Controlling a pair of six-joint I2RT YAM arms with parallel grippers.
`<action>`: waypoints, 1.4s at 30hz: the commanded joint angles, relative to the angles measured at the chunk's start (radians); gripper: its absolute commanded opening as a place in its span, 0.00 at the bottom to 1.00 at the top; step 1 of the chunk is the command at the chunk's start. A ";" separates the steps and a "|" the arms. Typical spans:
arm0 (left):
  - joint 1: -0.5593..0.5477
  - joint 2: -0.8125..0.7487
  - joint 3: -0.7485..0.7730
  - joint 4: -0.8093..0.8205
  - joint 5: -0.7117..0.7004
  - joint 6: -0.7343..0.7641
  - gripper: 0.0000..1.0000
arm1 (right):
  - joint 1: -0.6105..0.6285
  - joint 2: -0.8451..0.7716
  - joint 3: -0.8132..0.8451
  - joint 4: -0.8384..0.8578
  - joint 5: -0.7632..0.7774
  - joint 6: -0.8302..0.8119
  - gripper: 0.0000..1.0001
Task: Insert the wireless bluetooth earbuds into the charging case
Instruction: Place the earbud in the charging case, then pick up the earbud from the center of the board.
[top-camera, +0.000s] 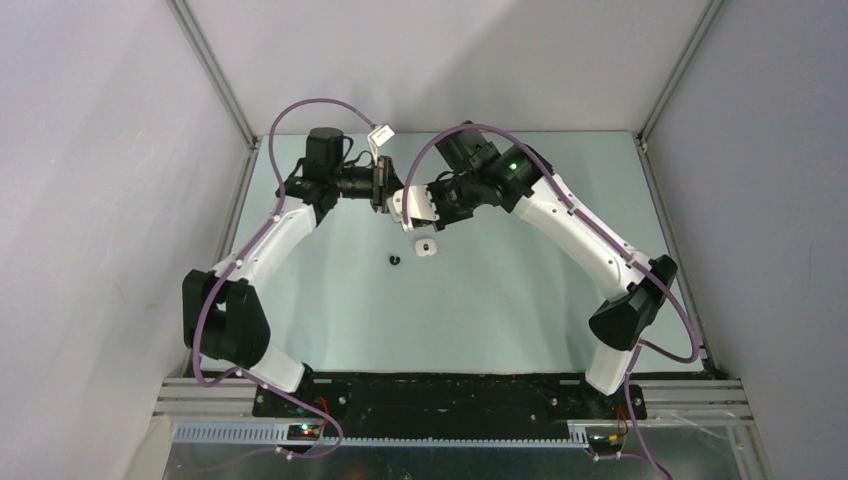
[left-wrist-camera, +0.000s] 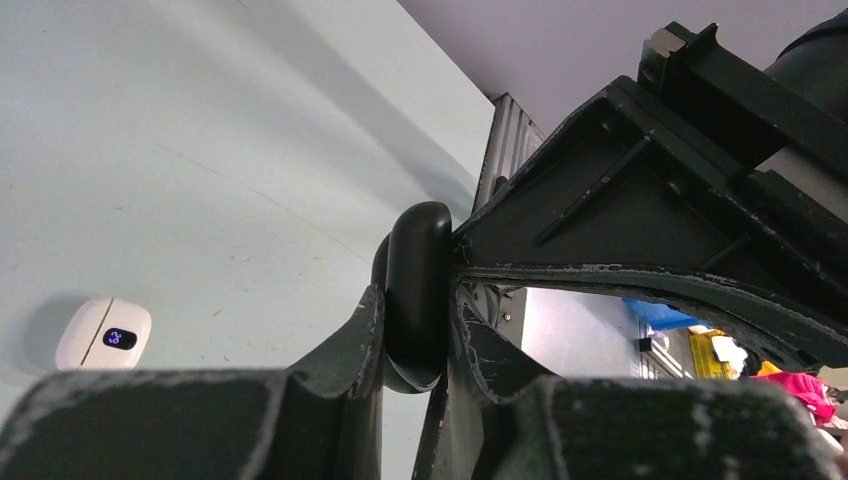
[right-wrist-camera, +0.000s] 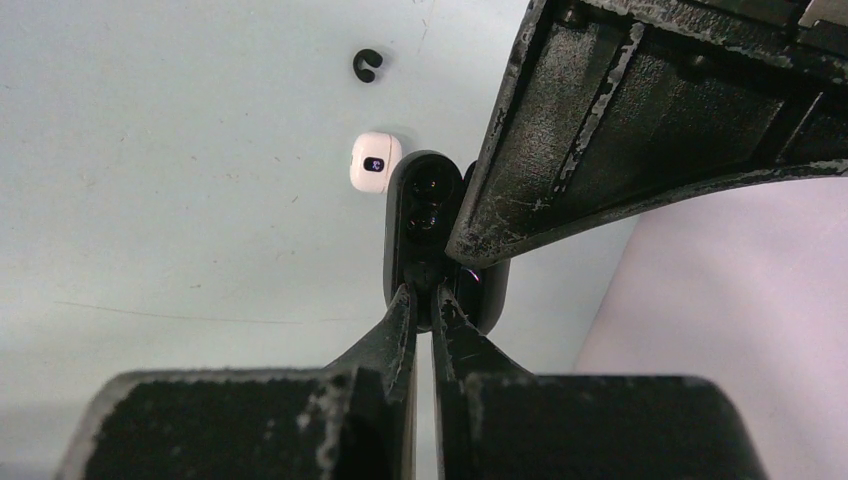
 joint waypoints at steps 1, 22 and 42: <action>-0.006 -0.022 0.014 0.026 0.017 0.000 0.00 | 0.010 0.005 -0.007 0.019 0.012 0.021 0.07; -0.008 -0.009 0.023 0.026 0.020 -0.001 0.00 | 0.005 -0.084 0.014 0.087 0.049 0.116 0.29; 0.103 -0.081 -0.032 0.026 -0.026 -0.027 0.00 | -0.318 -0.197 -0.162 0.378 -0.350 0.801 0.32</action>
